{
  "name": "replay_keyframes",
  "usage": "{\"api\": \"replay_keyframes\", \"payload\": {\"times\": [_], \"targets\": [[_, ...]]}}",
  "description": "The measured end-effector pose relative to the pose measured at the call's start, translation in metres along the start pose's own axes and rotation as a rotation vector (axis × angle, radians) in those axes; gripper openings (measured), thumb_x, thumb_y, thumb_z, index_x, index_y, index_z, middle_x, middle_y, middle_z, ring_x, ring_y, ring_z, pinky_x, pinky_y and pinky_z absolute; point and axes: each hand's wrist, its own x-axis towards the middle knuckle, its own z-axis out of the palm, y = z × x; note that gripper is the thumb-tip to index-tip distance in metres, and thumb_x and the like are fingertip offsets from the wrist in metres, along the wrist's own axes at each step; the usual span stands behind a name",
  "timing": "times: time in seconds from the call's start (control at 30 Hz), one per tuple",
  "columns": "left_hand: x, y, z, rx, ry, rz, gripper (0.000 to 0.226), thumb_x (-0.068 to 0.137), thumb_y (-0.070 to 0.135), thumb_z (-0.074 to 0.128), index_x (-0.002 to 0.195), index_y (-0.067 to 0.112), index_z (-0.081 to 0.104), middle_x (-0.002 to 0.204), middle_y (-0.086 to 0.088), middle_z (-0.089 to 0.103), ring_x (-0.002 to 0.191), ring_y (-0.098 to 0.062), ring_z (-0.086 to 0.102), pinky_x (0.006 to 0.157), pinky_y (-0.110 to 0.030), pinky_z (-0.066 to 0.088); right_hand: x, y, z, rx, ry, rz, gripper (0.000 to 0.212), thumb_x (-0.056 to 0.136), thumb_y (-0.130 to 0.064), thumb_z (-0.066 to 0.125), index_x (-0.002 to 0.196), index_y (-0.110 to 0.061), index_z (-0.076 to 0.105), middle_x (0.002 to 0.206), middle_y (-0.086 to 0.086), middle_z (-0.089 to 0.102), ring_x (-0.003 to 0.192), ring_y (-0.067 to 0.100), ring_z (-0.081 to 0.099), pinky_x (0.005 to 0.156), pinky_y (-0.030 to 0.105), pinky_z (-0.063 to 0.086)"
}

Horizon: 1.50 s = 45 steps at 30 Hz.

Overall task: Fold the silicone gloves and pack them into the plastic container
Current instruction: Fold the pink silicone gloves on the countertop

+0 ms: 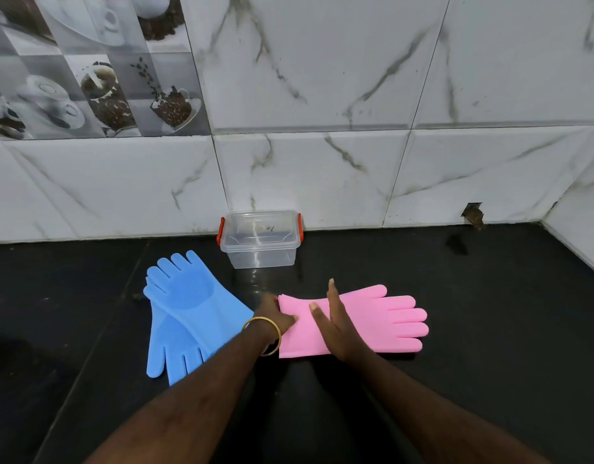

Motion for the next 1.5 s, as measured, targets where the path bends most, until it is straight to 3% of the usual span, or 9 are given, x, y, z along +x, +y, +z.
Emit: {"api": "replay_keyframes", "payload": {"times": [0.1,0.33,0.63,0.73,0.9,1.03,1.27,1.4,1.5], "targets": [[-0.001,-0.004,-0.003,0.016,-0.035,0.125,0.088,0.077,0.017,0.079,0.145,0.015,0.023,0.139,-0.011,0.049,0.122,-0.028,0.053,0.103,-0.039,0.048,0.018,-0.010,0.001,0.152,0.048,0.050,0.071,0.101,-0.048,0.038,0.156,-0.028,-0.001,0.165,-0.004,0.005,0.150,0.013,0.011,0.122,0.035,0.013],[0.000,-0.011,0.001,0.197,-0.024,0.350,0.055,0.073,0.014,0.082,0.123,0.021,0.061,0.133,-0.004,0.055,0.119,-0.020,0.052,0.094,-0.021,0.043,0.026,-0.001,0.008,0.267,0.108,0.042,0.060,0.103,-0.041,0.035,0.156,-0.027,0.011,0.163,-0.005,0.016,0.148,0.012,0.021,0.108,0.020,0.017],[-0.021,0.042,0.008,0.139,-0.030,0.460,0.066,0.073,0.005,0.075,0.134,0.008,0.051,0.132,-0.008,0.051,0.121,-0.022,0.050,0.099,-0.029,0.046,0.027,0.003,0.002,0.571,0.163,0.098,0.053,0.103,-0.043,0.036,0.151,-0.021,0.031,0.153,-0.005,0.039,0.137,0.010,0.041,0.113,0.032,0.033],[-0.027,0.073,0.023,0.111,-0.002,0.511,0.047,0.070,-0.001,0.072,0.116,0.000,0.062,0.113,-0.012,0.059,0.105,-0.025,0.058,0.089,-0.031,0.050,0.024,-0.001,-0.015,0.890,0.112,0.089,0.043,0.104,-0.037,0.039,0.130,-0.008,0.056,0.123,0.007,0.069,0.112,0.014,0.065,0.082,0.022,0.055],[-0.029,0.108,0.057,0.194,-0.059,0.500,0.026,0.071,0.002,0.067,0.097,-0.001,0.065,0.102,-0.014,0.062,0.092,-0.027,0.063,0.073,-0.032,0.054,0.010,0.000,-0.059,0.540,0.162,0.197,0.031,0.102,-0.035,0.042,0.094,-0.021,0.069,0.084,-0.004,0.075,0.084,0.014,0.070,0.061,0.018,0.053],[-0.024,0.119,0.088,0.285,-0.113,0.484,0.026,0.077,0.010,0.070,0.100,-0.002,0.064,0.103,-0.015,0.062,0.094,-0.024,0.061,0.071,-0.024,0.043,-0.004,0.017,-0.093,0.530,0.124,0.280,0.026,0.098,-0.034,0.050,0.100,-0.020,0.071,0.092,0.004,0.077,0.084,0.015,0.074,0.064,0.026,0.058],[-0.022,0.127,0.122,0.387,-0.253,0.482,0.010,0.088,0.013,0.051,0.098,0.011,0.051,0.121,-0.030,0.055,0.112,-0.043,0.056,0.092,-0.038,0.049,-0.023,0.036,-0.123,0.500,0.164,0.310,0.010,0.095,-0.016,0.058,0.100,-0.020,0.066,0.088,0.005,0.075,0.073,0.011,0.072,0.057,0.023,0.055],[-0.015,0.124,0.136,0.481,-0.276,0.425,0.051,0.081,0.025,0.058,0.128,0.014,0.045,0.135,-0.019,0.045,0.121,-0.036,0.051,0.101,-0.043,0.046,-0.025,0.043,-0.129,0.351,0.172,0.286,0.019,0.094,-0.012,0.056,0.107,-0.019,0.067,0.092,-0.001,0.073,0.082,0.011,0.071,0.070,0.025,0.057],[-0.013,0.115,0.139,0.415,-0.361,0.362,0.086,0.082,0.033,0.062,0.153,0.030,0.015,0.157,-0.013,0.017,0.141,-0.034,0.030,0.112,-0.039,0.034,-0.021,0.048,-0.131,0.140,0.184,0.252,0.029,0.091,-0.019,0.060,0.119,-0.016,0.065,0.100,-0.001,0.073,0.091,0.011,0.070,0.080,0.029,0.058]]}}
